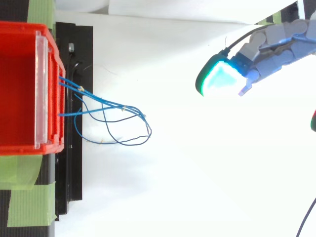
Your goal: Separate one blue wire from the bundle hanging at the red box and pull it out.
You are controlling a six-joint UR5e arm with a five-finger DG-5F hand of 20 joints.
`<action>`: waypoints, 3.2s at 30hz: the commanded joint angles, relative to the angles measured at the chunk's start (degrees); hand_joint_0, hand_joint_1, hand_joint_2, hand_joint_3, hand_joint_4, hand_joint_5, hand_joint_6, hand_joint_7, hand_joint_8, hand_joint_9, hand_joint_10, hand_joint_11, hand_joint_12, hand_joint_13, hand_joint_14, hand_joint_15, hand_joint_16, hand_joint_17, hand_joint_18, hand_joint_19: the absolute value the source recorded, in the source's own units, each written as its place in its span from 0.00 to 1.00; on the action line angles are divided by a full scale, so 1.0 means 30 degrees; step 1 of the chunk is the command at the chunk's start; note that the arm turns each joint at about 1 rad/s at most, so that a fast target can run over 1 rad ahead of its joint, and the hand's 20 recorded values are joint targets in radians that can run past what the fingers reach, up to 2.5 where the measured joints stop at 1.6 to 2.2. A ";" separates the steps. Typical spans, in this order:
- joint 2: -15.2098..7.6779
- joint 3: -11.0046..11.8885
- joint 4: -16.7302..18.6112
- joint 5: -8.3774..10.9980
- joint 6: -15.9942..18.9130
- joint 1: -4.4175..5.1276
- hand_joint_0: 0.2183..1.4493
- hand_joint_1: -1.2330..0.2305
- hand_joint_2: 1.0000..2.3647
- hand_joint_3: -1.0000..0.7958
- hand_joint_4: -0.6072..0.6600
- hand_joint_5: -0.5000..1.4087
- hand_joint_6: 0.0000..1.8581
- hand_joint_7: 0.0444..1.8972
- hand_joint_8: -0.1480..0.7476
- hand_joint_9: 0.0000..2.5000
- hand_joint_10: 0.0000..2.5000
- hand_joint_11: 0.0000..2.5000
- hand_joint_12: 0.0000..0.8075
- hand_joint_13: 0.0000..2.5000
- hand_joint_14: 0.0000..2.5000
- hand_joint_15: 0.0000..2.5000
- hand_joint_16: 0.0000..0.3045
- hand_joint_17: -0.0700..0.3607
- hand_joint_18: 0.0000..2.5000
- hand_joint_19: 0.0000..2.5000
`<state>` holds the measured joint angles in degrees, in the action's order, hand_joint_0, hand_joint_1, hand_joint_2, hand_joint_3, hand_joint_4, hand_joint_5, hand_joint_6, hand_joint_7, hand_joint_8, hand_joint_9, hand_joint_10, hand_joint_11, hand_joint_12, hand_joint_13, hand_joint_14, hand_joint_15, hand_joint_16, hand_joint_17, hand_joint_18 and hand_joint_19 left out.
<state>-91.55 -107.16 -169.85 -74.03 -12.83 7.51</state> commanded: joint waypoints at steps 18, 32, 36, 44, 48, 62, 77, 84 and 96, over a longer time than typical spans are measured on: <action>-0.1095 -0.2131 0.4818 0.2792 -0.5889 0.0133 0.24 0.38 0.00 0.28 0.73 0.17 0.27 0.47 0.48 0.14 0.00 0.14 0.47 0.06 0.00 0.10 0.19 0.47 0.00 0.17; -0.3878 -0.2101 0.8685 0.2939 -0.6445 0.0045 0.25 0.37 0.00 0.28 0.73 0.17 0.27 0.48 0.48 0.15 0.00 0.14 0.47 0.07 0.00 0.11 0.19 0.47 0.02 0.17; -0.4640 -0.2131 1.0414 0.2968 -0.6445 0.0045 0.25 0.37 0.00 0.28 0.73 0.17 0.27 0.48 0.48 0.15 0.00 0.14 0.47 0.07 0.00 0.11 0.19 0.47 0.02 0.17; -0.5694 -0.2072 1.2377 0.3056 -0.7148 0.0191 0.25 0.37 0.00 0.28 0.74 0.17 0.27 0.48 0.48 0.15 0.00 0.14 0.48 0.08 0.00 0.11 0.19 0.47 0.02 0.18; -0.6339 -0.1750 1.3256 0.3115 -0.7178 0.0279 0.25 0.37 0.00 0.28 0.74 0.17 0.27 0.49 0.48 0.15 0.00 0.14 0.47 0.08 0.00 0.11 0.19 0.47 0.03 0.17; -0.7540 -0.0080 1.3373 0.3115 -0.7295 0.0601 0.27 0.34 0.00 0.28 0.74 0.18 0.27 0.55 0.49 0.17 0.00 0.13 0.48 0.11 0.00 0.11 0.19 0.46 0.06 0.16; -0.7804 -0.0050 1.4193 0.3613 -0.7910 0.1480 0.29 0.33 0.00 0.28 0.68 0.19 0.27 0.66 0.49 0.18 0.00 0.15 0.47 0.12 0.00 0.11 0.18 0.46 0.07 0.17; -0.8595 0.0565 1.3988 0.4345 -0.6885 0.1539 0.29 0.33 0.00 0.28 0.67 0.19 0.29 0.68 0.49 0.18 0.00 0.15 0.47 0.12 0.00 0.11 0.18 0.45 0.08 0.16; -0.8595 0.0858 1.3197 0.4345 -0.6738 0.1539 0.30 0.37 0.01 0.33 0.66 0.17 0.35 0.60 0.49 0.19 0.00 0.18 0.47 0.13 0.00 0.12 0.18 0.45 0.08 0.17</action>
<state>-117.33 -104.68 -130.11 -61.00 -32.99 12.12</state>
